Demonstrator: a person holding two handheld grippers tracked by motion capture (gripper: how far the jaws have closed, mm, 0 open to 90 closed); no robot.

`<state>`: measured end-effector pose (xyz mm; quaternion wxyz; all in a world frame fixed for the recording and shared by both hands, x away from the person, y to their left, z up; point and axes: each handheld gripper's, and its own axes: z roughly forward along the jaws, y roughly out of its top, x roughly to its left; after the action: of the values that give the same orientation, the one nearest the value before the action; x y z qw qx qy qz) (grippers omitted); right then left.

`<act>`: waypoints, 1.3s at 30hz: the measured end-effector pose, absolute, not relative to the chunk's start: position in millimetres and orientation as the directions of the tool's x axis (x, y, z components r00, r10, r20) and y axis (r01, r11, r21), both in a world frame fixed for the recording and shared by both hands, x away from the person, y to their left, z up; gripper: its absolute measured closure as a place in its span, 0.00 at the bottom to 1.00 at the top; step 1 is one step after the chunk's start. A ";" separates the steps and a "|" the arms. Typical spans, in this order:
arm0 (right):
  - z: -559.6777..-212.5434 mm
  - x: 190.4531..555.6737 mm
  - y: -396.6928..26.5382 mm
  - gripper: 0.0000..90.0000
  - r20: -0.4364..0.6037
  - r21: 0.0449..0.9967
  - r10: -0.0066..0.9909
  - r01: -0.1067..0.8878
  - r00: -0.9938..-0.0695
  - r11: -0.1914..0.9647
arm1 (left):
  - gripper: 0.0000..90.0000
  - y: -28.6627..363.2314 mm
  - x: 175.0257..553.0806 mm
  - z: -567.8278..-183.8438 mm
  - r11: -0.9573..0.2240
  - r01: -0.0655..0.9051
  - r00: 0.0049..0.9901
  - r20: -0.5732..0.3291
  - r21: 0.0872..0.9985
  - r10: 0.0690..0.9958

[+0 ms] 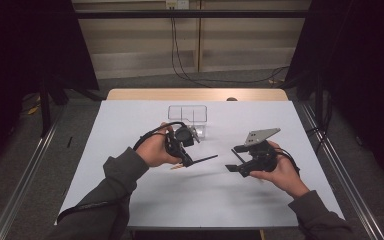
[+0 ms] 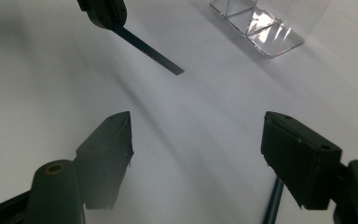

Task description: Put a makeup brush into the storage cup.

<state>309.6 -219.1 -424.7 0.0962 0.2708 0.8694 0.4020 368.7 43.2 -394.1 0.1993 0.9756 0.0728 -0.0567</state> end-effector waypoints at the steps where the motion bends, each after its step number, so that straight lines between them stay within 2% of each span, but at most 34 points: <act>1: -425.1 310.7 -217.6 0.28 0.049 0.748 0.538 0.388 -0.842 0.539 | 0.93 41.8 367.5 -393.5 -0.910 0.162 0.983 -0.139 0.381 0.117; 4: -426.1 313.1 -213.7 0.29 0.050 0.736 0.530 0.390 -0.846 0.554 | 0.93 38.6 366.6 -392.1 -0.922 0.136 0.986 -0.136 0.362 0.092; 10: -425.8 315.2 -207.6 0.33 0.059 0.728 0.509 0.385 -0.859 0.567 | 0.93 35.0 364.5 -394.2 -0.906 0.161 0.983 -0.149 0.391 0.110; 13: -426.2 316.4 -203.8 0.35 0.062 0.719 0.487 0.378 -0.871 0.584 | 0.93 32.3 364.4 -392.9 -0.912 0.137 0.986 -0.142 0.388 0.087; 28: -423.7 314.8 -193.3 0.56 0.033 0.698 0.429 0.328 -0.903 0.636 | 0.93 22.6 360.9 -391.7 -0.923 0.101 0.988 -0.146 0.371 0.049; 36: -421.2 315.8 -185.8 0.60 0.003 0.686 0.388 0.284 -0.921 0.670 | 0.93 18.4 358.1 -395.5 -0.920 0.083 0.989 -0.143 0.383 0.030; 39: -420.1 315.5 -182.6 0.66 0.000 0.680 0.373 0.274 -0.928 0.680 | 0.93 18.3 358.7 -394.6 -0.921 0.085 0.988 -0.153 0.380 0.029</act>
<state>315.5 -182.6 -420.1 0.0693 0.1771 0.9140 0.3584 358.7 18.3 -394.6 0.1966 0.9774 0.0292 -0.0722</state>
